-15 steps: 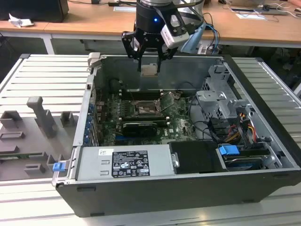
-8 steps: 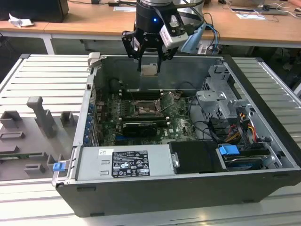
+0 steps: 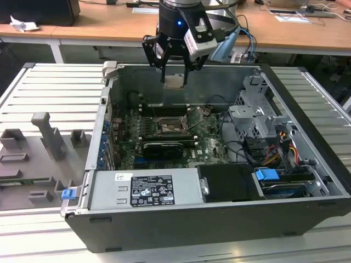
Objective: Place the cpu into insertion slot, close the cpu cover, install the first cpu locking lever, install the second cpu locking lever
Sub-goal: 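Place the cpu into insertion slot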
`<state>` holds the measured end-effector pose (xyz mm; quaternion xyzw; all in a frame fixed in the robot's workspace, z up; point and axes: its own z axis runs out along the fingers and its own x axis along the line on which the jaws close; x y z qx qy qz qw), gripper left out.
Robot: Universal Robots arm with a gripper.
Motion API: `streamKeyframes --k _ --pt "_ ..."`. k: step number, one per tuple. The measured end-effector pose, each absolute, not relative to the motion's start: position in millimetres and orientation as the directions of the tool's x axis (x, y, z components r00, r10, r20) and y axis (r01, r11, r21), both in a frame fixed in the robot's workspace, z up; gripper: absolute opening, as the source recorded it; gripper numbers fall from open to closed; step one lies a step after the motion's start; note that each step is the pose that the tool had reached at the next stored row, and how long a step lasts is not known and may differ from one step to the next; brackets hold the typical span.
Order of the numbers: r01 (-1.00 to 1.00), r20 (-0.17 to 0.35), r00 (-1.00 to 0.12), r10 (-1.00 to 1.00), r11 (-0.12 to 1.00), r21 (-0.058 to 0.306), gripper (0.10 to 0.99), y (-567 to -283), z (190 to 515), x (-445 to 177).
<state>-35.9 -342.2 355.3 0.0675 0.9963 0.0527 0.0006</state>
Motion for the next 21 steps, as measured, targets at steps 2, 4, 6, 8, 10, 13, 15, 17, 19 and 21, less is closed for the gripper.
streamKeyframes --k 2,4,6,8,10,13,15,17,19,21 --pt "0.156 0.006 -0.988 0.156 0.982 0.105 0.529 -342.2 355.3 -35.9" --pt "0.171 0.006 -0.985 0.172 0.98 0.105 0.529 -342.2 355.3 -35.9" --pt "0.187 0.006 -0.982 0.188 0.977 0.105 0.529 -342.2 355.3 -35.9" --pt "0.193 0.006 -0.981 0.194 0.976 0.105 0.529 -342.2 355.3 -35.9" --pt "0.202 0.006 -0.979 0.202 0.974 0.105 0.529 -342.2 355.3 -35.9" --pt "0.205 0.006 -0.979 0.205 0.973 0.105 0.529 -342.2 355.0 -35.9" --pt "0.205 0.006 -0.979 0.205 0.973 0.105 0.529 -342.2 354.7 -35.9" --pt "0.205 0.006 -0.979 0.205 0.973 0.105 0.529 -342.2 354.3 -35.9" --pt "0.205 0.006 -0.979 0.205 0.973 0.105 0.529 -342.2 354.1 -35.9" --pt "0.22 0.006 -0.975 0.221 0.97 0.105 0.529 -342.2 354.0 -36.0"
